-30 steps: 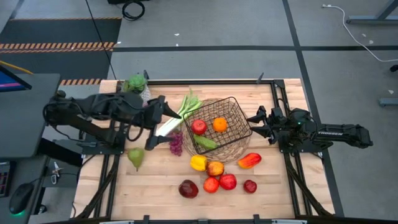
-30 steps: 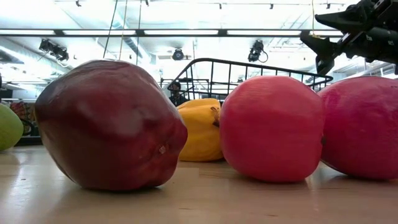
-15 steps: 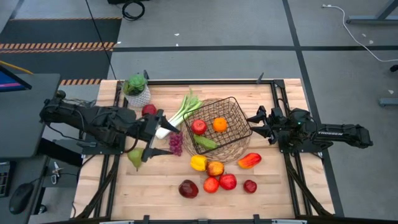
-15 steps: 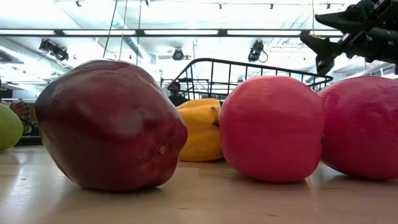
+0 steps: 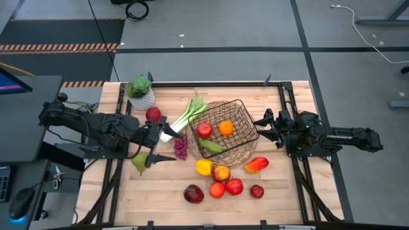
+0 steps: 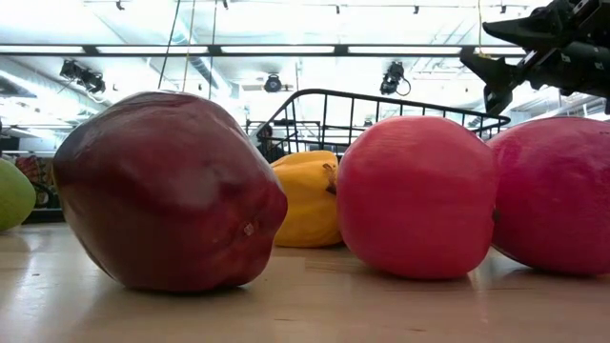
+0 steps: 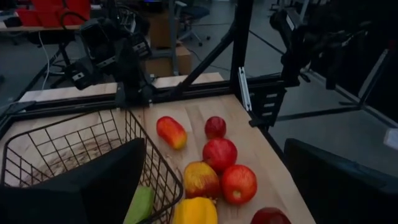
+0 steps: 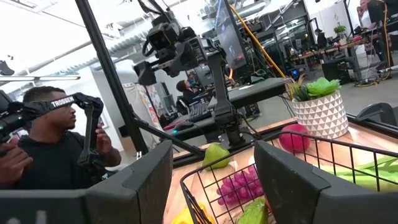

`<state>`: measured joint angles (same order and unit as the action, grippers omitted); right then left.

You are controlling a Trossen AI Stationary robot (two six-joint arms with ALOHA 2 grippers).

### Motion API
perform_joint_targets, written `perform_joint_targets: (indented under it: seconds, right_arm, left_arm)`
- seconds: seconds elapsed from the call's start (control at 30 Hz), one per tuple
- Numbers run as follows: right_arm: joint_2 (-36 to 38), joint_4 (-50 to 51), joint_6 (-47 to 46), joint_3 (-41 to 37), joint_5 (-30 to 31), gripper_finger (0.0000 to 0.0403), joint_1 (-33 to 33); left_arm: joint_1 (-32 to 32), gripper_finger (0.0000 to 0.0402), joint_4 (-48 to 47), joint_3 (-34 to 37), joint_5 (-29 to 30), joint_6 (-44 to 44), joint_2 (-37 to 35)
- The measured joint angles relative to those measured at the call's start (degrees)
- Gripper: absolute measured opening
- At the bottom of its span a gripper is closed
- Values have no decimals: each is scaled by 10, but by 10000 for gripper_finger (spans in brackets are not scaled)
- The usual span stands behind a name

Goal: Build produce basket
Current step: Put the red apple into the black wire basket

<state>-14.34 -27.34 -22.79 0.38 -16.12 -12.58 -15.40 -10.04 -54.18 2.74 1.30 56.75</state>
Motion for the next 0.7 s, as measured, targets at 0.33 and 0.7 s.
perform_joint_targets:
  seconds: [0.33,0.7]
  right_arm:
    - [0,0,0,0,0,231,0]
    - [0,0,0,0,0,231,0]
  left_arm:
    - [-3,389,118,84,0,-2,0]
    - [8,389,127,115,0,-5,0]
